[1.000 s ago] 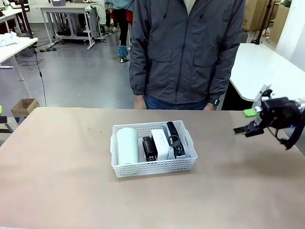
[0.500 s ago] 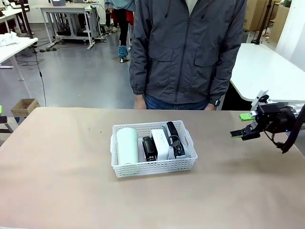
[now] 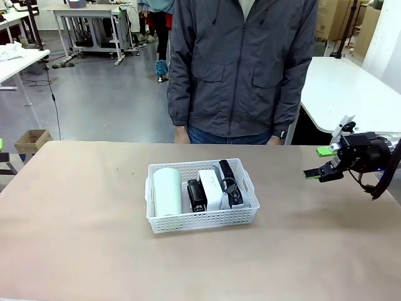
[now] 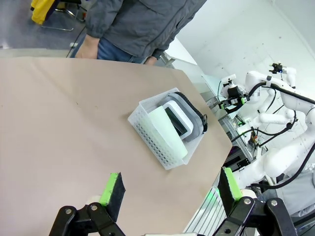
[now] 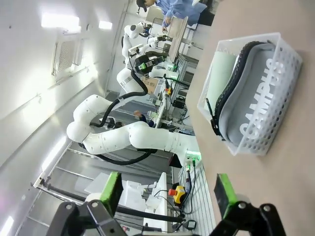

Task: Efficiently arrange items inside the basket to fit them all.
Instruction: Pick up the Reusable plastic cup and place it inside the Organizing basket.

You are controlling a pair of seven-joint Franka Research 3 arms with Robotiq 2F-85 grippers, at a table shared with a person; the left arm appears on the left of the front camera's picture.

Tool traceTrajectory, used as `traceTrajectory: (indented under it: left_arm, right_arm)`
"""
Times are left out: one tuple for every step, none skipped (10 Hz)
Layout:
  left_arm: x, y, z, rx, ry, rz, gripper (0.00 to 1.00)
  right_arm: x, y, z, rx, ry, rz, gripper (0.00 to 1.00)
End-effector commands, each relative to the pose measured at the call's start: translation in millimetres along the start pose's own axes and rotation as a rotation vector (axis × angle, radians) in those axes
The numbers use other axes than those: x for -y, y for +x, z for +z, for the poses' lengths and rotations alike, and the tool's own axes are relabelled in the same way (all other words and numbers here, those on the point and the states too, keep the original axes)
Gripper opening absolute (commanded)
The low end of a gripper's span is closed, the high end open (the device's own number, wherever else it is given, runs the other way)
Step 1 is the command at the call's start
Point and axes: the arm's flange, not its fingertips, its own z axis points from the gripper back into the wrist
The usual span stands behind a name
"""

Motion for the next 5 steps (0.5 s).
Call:
traceTrajectory:
  left_arm:
    - [3.1, 2.7, 0.3, 0.018, -0.012, 0.002, 1.0]
    - [3.1, 2.7, 0.3, 0.018, -0.012, 0.002, 1.0]
    - [3.1, 2.7, 0.3, 0.018, -0.012, 0.002, 1.0]
    - [3.1, 2.7, 0.3, 0.018, -0.012, 0.002, 1.0]
    - [3.1, 2.7, 0.3, 0.018, -0.012, 0.002, 1.0]
  right_arm:
    - [-3.9, -2.6, 1.4, -0.018, 0.0, -0.012, 1.0]
    - [-3.9, -2.6, 1.4, -0.018, 0.0, -0.012, 1.0]
    - [-3.9, -2.6, 1.4, -0.018, 0.0, -0.012, 1.0]
    - [-3.9, -2.6, 1.4, -0.018, 0.0, -0.012, 1.0]
    - [-3.9, -2.6, 1.4, -0.018, 0.0, -0.012, 1.0]
